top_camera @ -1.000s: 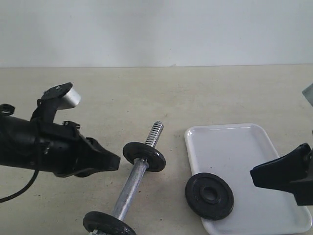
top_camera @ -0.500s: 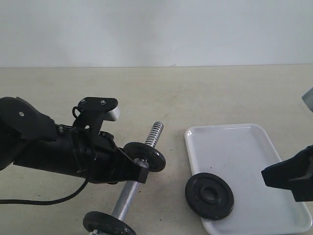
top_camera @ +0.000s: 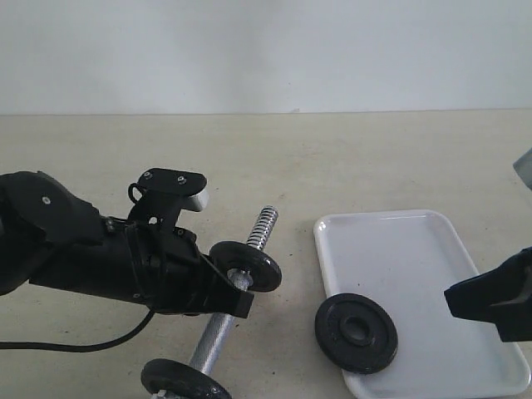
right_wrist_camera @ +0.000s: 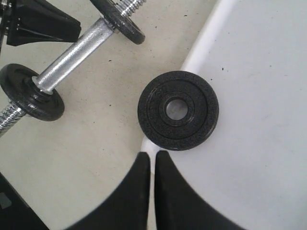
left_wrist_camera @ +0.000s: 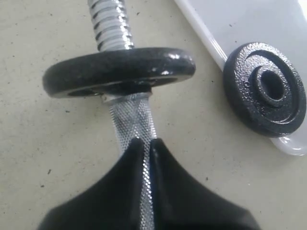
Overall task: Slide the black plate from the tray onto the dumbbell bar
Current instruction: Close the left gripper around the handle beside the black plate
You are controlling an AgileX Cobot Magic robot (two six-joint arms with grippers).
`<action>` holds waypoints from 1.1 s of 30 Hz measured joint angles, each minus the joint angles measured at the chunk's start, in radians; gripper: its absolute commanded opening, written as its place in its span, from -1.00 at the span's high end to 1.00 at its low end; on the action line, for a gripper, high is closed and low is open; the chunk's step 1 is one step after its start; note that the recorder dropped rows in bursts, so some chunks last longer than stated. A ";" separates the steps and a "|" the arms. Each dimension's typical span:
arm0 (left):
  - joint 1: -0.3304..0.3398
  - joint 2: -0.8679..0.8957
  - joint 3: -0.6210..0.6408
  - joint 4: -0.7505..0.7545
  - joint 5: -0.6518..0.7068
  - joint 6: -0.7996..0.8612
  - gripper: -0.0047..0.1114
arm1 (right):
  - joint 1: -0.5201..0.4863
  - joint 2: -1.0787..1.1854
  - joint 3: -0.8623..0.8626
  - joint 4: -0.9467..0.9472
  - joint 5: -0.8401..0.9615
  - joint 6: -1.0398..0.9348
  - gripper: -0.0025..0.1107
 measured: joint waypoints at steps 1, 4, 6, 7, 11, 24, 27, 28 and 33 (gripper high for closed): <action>0.000 0.000 0.000 0.000 0.002 0.002 0.84 | 0.000 0.000 0.000 0.000 0.000 0.000 0.96; 0.000 0.000 0.000 0.000 0.006 0.006 0.84 | 0.000 0.000 0.000 0.000 0.000 0.000 0.96; 0.000 0.000 0.000 0.010 0.008 0.006 0.84 | 0.000 0.000 0.000 0.000 0.000 0.000 0.96; 0.000 0.000 0.000 0.017 0.008 0.006 0.84 | 0.000 0.000 0.000 0.000 0.000 0.000 0.96; 0.000 0.000 0.000 0.044 0.010 0.009 0.77 | 0.000 0.000 0.000 0.000 0.000 0.000 0.96; 0.000 0.000 0.000 0.122 0.029 -0.038 -0.01 | 0.000 0.000 0.000 0.000 -0.003 -0.004 0.96; 0.000 0.000 0.000 0.122 0.029 -0.062 -0.01 | 0.000 0.000 0.000 0.000 -0.003 -0.004 0.96; 0.000 0.000 0.000 0.122 0.029 -0.080 -0.01 | 0.000 0.000 0.000 0.000 -0.003 -0.004 0.96; 0.000 0.000 0.000 0.124 0.000 -0.143 0.04 | 0.000 0.000 0.000 0.000 -0.003 -0.011 0.96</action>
